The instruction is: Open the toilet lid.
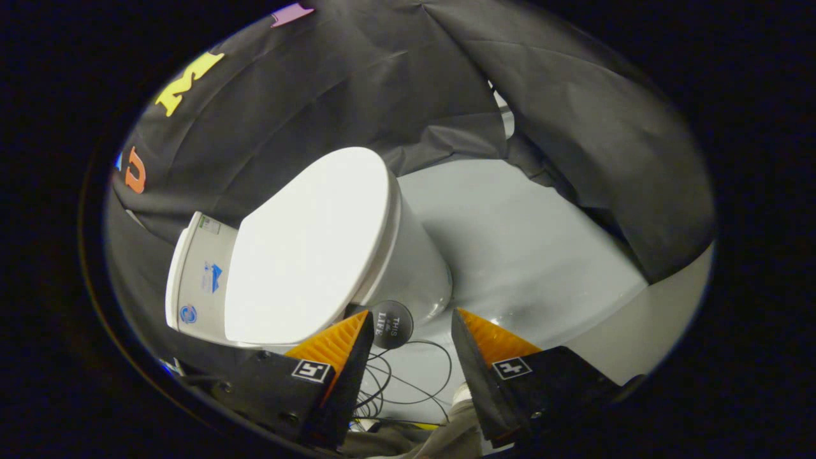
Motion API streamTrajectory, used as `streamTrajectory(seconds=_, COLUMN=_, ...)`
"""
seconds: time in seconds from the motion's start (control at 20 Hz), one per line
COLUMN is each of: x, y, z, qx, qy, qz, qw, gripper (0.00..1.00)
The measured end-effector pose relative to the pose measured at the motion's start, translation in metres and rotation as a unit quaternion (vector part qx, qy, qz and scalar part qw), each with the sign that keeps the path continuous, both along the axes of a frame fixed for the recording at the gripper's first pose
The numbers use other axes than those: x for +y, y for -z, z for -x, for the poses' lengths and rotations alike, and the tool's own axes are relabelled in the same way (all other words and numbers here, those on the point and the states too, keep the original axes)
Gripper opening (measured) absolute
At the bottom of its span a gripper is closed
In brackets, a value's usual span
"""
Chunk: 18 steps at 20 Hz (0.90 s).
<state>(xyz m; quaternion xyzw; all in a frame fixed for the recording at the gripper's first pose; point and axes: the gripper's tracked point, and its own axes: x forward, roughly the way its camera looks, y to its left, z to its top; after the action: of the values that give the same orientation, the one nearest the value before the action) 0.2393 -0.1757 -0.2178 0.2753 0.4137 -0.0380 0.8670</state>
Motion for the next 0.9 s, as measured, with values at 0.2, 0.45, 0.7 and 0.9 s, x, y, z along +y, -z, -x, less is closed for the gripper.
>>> streamTrajectory(seconds=0.2, x=0.015, y=0.003, z=-0.005, qx=0.000, qy=-0.008, qz=-0.051, qw=0.999, gripper=0.64)
streamTrajectory(seconds=0.45, x=0.011, y=0.002, z=-0.011, qx=-0.005, qy=0.030, qz=-0.108, qw=0.994, gripper=0.42)
streamTrajectory(seconds=0.7, x=0.007, y=0.003, z=-0.014, qx=-0.006, qy=0.064, qz=-0.154, qw=0.986, gripper=0.24)
streamTrajectory(seconds=0.9, x=0.006, y=-0.003, z=-0.017, qx=-0.027, qy=0.053, qz=-0.136, qw=0.989, gripper=0.20)
